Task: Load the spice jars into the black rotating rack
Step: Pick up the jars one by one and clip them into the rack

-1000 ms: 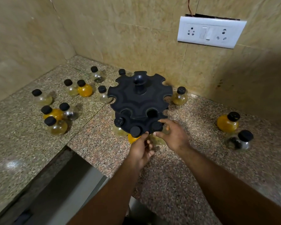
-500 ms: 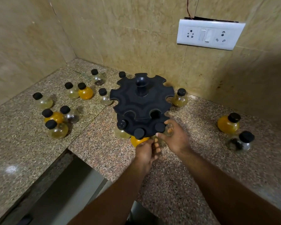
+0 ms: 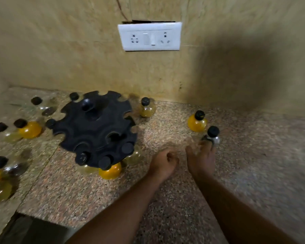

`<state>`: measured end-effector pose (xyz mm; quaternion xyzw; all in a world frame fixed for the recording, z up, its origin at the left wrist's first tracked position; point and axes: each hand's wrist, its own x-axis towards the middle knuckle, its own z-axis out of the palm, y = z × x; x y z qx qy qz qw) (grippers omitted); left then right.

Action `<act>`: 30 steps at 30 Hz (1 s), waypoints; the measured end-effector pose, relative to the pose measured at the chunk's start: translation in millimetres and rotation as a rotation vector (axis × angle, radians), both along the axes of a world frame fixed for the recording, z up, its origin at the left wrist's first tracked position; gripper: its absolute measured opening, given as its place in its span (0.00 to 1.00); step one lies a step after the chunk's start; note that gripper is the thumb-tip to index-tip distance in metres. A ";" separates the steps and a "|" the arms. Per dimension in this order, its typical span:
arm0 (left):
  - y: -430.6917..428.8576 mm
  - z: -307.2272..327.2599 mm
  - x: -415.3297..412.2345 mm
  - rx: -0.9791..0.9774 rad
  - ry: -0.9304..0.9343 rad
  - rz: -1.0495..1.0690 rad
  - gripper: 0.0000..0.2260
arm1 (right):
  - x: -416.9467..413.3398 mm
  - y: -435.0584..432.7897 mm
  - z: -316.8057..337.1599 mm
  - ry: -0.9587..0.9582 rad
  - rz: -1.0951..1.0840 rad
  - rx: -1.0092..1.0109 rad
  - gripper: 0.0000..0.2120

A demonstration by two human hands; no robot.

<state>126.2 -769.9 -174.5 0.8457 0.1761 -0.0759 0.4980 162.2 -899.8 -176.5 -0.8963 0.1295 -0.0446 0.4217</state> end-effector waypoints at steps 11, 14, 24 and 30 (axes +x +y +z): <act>-47.2 -9.5 90.7 0.570 0.170 -0.604 0.45 | 54.6 -72.1 -5.6 -0.017 -0.043 0.062 0.38; -53.2 -14.3 99.2 0.660 0.230 -0.659 0.48 | 65.1 -75.2 -9.1 -0.021 -0.015 0.038 0.35; -48.4 -26.7 107.6 0.603 0.121 -0.575 0.40 | 70.7 -70.1 -13.9 -0.080 0.039 -0.040 0.28; -23.9 -8.0 82.8 -0.091 -0.026 0.286 0.17 | 60.8 -41.5 -3.8 -0.089 0.120 -0.050 0.28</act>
